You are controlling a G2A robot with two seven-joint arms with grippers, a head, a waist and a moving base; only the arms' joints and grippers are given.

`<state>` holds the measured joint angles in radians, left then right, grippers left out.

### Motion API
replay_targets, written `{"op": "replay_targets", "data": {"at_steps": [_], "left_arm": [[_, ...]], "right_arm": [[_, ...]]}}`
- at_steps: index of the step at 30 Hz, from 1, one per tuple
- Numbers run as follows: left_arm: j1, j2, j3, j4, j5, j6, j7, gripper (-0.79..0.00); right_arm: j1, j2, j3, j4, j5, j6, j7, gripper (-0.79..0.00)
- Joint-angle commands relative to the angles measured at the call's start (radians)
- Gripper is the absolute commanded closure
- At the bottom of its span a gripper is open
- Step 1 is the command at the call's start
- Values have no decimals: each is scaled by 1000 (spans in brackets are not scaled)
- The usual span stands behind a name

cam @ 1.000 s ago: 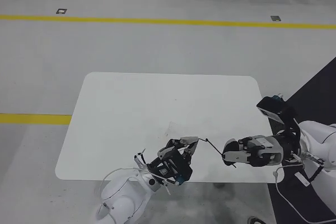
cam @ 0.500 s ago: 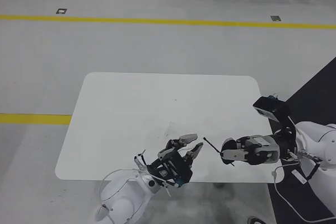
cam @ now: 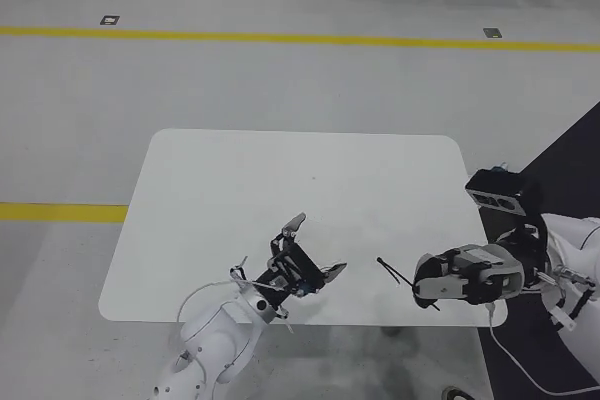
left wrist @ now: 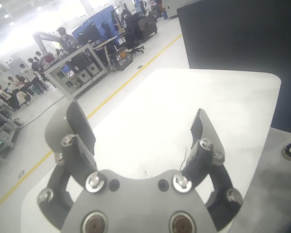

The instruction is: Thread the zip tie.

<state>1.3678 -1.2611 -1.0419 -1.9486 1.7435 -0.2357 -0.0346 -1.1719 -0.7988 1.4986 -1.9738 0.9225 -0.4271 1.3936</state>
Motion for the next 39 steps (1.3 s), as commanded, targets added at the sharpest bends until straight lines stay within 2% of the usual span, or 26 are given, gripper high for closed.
{"op": "replay_targets", "data": {"at_steps": [1, 11, 24, 27, 31, 33, 35, 39], "left_arm": [[6, -2, -11, 8, -27, 28, -11, -785], [39, 1, -77, -31, -68, 76, -5, -785], [41, 1, -78, -33, -67, 78, -5, -785], [42, 1, -80, -34, -72, 81, -4, -785], [51, -4, -129, -56, -167, 168, -8, -785], [60, -7, -146, -73, -218, 204, 3, -785], [71, -8, -142, -85, -245, 194, 7, -785], [75, -8, -130, -89, -228, 176, -1, -785]], "right_arm": [[-1, 0, 28, -10, 12, 1, 1, 0], [-29, -7, 55, -28, -1, -7, -7, 0], [-37, -9, 46, -27, 14, 9, -26, 0], [-28, -11, 44, 67, 15, 54, -50, 0], [40, -14, 15, 222, -20, 114, -73, 0], [82, -21, -32, 285, -29, 143, -76, 0], [132, -27, -80, 349, -84, 151, -90, 0], [216, -53, -209, 467, -94, 173, -86, 0]]}}
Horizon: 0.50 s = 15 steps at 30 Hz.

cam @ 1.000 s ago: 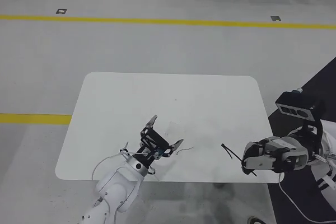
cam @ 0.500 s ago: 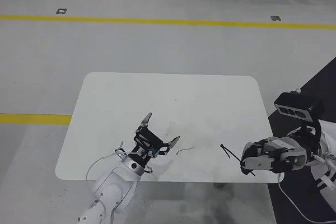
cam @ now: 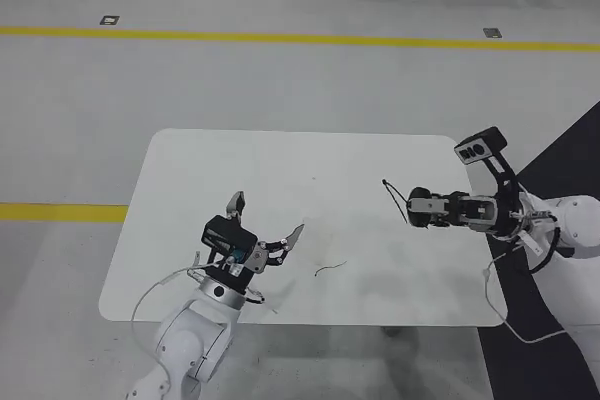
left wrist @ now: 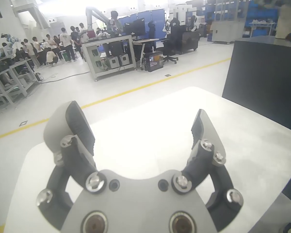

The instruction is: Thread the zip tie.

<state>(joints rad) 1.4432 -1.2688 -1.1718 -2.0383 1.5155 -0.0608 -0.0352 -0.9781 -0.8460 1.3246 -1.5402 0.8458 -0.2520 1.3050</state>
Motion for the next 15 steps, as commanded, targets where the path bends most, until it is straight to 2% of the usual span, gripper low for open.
{"op": "replay_targets", "data": {"at_steps": [1, 8, 15], "left_arm": [[0, 0, 0, 0, 0, 1, 0, -785], [0, 0, 0, 0, 0, 1, 0, -785], [0, 0, 0, 0, 0, 1, 0, -785]], "right_arm": [[40, -13, -66, 65, -30, 1, 0, 0], [168, -64, -249, 242, -129, -8, -13, 0], [272, -111, -368, 423, -173, 43, 4, 0]]}}
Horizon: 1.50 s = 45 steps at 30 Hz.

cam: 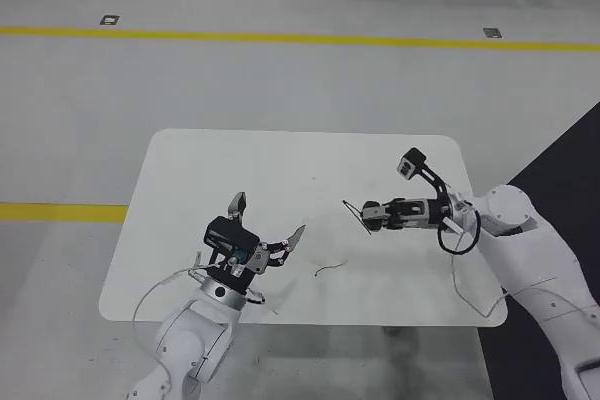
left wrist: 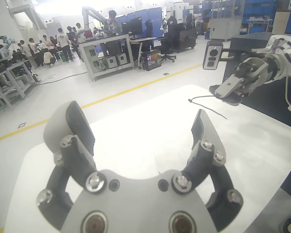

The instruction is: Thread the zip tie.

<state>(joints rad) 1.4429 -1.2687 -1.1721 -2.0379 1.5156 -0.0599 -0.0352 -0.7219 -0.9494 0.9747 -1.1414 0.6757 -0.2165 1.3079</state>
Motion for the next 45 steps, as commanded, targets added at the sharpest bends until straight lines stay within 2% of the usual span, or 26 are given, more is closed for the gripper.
{"op": "replay_targets", "data": {"at_steps": [1, 14, 16, 23, 26, 42, 45], "left_arm": [[0, 0, 0, 0, 0, 0, 0, -785], [0, 0, 0, 0, 0, 0, 0, -785], [0, 0, 0, 0, 0, 0, 0, -785], [0, 0, 0, 0, 0, 0, 0, -785], [0, 0, 0, 0, 0, 0, 0, -785], [0, 0, 0, 0, 0, 0, 0, -785], [0, 0, 0, 0, 0, 0, 0, -785]], "right_arm": [[30, -16, -37, 44, -11, 9, 1, 0], [188, -117, -242, 185, -233, -67, -27, 0], [202, -132, -261, 191, -221, -88, 12, 0], [248, -172, -283, 237, -183, -133, 24, 0], [251, -187, -276, 251, -102, -186, 68, 0], [258, -189, -271, 262, -99, -199, 68, 0], [269, -195, -300, 241, -189, -125, 50, 0]]}}
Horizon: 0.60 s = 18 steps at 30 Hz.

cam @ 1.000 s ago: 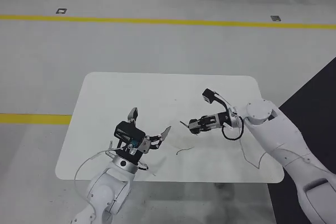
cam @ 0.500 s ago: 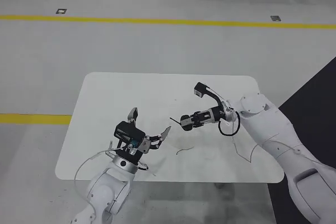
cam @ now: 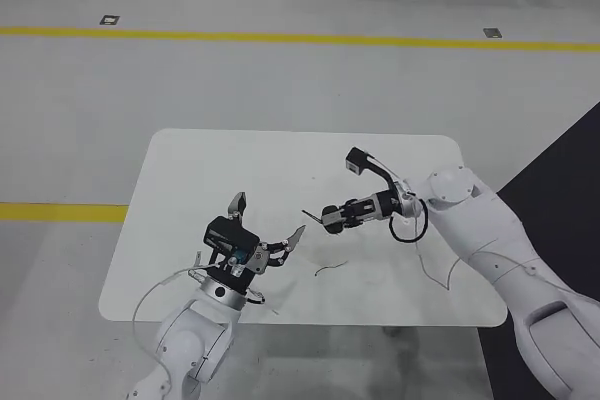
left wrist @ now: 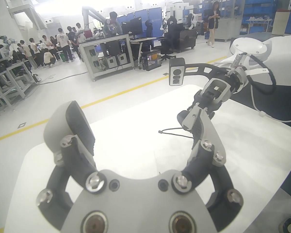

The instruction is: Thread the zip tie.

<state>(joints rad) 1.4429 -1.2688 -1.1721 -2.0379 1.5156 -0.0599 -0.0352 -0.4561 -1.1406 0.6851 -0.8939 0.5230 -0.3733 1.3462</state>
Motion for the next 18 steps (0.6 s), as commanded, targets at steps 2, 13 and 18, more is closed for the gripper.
{"op": "replay_targets", "data": {"at_steps": [2, 13, 18], "left_arm": [[0, 0, 0, 0, 0, 0, 0, -785], [0, 0, 0, 0, 0, 0, 0, -785], [0, 0, 0, 0, 0, 0, 0, -785]], "right_arm": [[19, -17, -32, 26, -35, 84, 46, 0], [112, -138, -138, 299, -26, 105, 85, -277], [138, -172, -146, 372, -29, 46, 89, -785]]}}
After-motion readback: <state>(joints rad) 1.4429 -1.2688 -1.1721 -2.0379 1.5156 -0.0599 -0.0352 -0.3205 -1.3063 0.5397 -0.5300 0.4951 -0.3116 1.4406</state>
